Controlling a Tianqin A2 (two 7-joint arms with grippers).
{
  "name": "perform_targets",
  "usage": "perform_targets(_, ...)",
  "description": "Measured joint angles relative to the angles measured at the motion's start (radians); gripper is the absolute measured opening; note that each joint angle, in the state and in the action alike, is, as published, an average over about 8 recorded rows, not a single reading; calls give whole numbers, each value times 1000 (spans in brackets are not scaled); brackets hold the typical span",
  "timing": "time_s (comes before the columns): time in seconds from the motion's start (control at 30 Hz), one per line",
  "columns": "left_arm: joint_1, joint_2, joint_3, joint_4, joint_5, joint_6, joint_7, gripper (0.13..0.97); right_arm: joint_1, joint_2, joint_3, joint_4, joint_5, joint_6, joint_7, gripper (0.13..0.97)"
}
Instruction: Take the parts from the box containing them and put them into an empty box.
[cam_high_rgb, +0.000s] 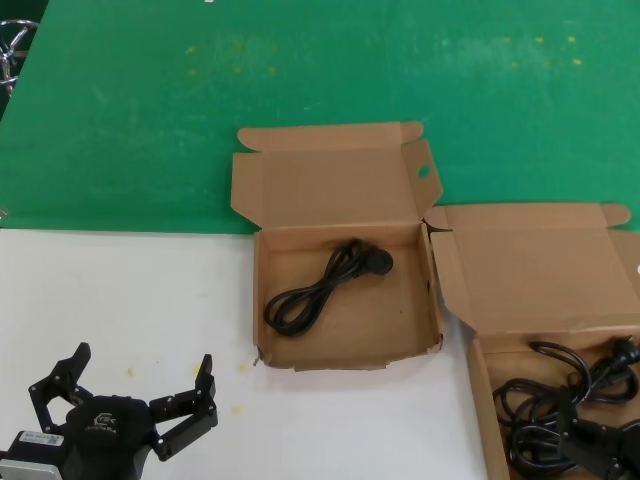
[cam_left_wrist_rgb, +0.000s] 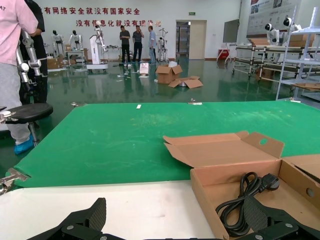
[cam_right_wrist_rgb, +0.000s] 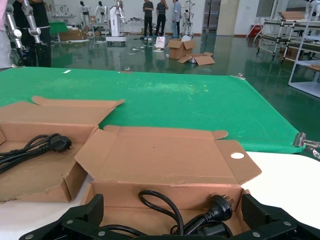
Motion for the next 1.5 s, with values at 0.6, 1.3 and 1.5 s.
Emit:
perform_targets(0.6,0,0,0,0,0,0,0,966,0,0,0,0,0,0,0,966)
perform_targets(1.3,0,0,0,0,0,0,0,966,0,0,0,0,0,0,0,966)
perform_targets(1.5,0,0,0,0,0,0,0,966,0,0,0,0,0,0,0,966)
